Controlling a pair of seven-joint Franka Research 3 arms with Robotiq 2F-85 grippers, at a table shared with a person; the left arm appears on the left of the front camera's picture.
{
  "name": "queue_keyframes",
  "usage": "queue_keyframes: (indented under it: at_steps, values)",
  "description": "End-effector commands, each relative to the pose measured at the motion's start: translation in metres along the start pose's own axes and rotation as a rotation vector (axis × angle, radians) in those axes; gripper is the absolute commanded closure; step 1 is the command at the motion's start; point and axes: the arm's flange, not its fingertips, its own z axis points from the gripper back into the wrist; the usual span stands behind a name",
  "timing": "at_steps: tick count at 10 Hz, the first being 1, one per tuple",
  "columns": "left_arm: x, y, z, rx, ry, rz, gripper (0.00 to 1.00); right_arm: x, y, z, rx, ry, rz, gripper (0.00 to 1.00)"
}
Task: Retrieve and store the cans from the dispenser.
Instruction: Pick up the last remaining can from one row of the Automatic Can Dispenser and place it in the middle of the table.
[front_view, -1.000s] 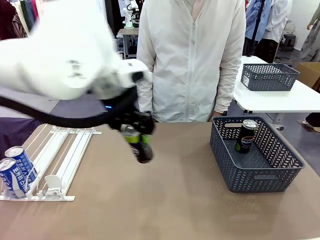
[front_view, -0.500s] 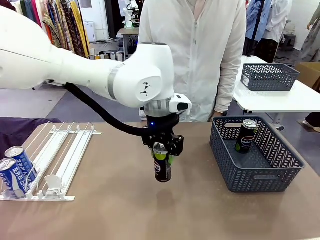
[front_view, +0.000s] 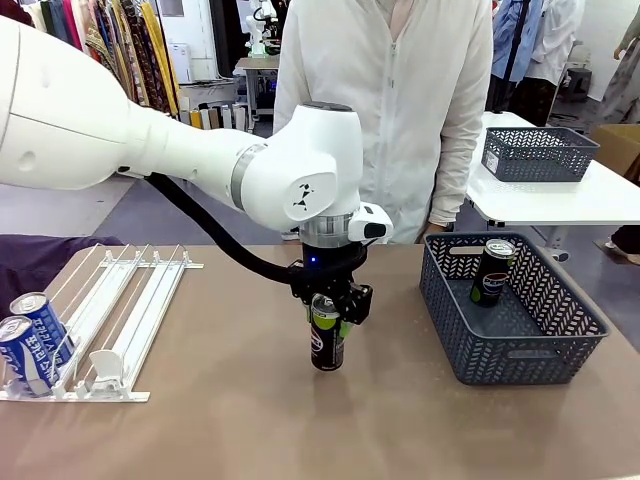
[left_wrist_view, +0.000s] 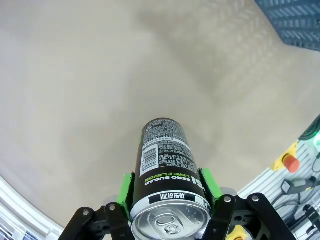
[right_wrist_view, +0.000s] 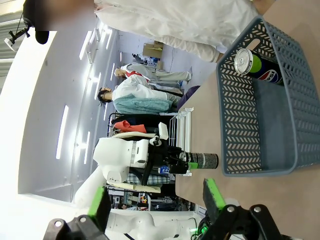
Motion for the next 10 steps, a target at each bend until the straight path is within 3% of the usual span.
queue_keyframes:
  at_steps: [1, 2, 3, 4, 5, 8, 10]
  values:
    - [-0.001, -0.001, -0.005, 0.037, -0.054, 0.026, 1.00, -0.002, 0.002, 0.002, 0.002, 0.006, 0.004, 0.00]
    - [-0.002, -0.002, -0.007, 0.036, -0.055, 0.032, 1.00, -0.002, 0.002, 0.002, 0.002, 0.006, 0.004, 0.00]
    - [-0.002, -0.001, -0.008, 0.023, -0.052, 0.060, 0.78, -0.002, 0.002, 0.002, 0.002, 0.006, 0.004, 0.00]
    - [-0.001, 0.001, -0.008, 0.026, -0.052, 0.064, 0.21, -0.002, 0.002, 0.002, 0.002, 0.006, 0.004, 0.00]
    - [-0.002, 0.002, -0.008, 0.029, -0.049, 0.070, 0.00, -0.002, 0.002, 0.002, 0.002, 0.006, 0.004, 0.00]
    - [-0.011, 0.003, 0.008, 0.058, -0.103, 0.084, 0.00, -0.002, 0.002, 0.002, 0.002, 0.006, 0.004, 0.00]
    - [-0.041, 0.008, 0.061, 0.021, -0.164, 0.117, 0.00, -0.002, 0.002, 0.002, 0.002, 0.006, 0.004, 0.00]
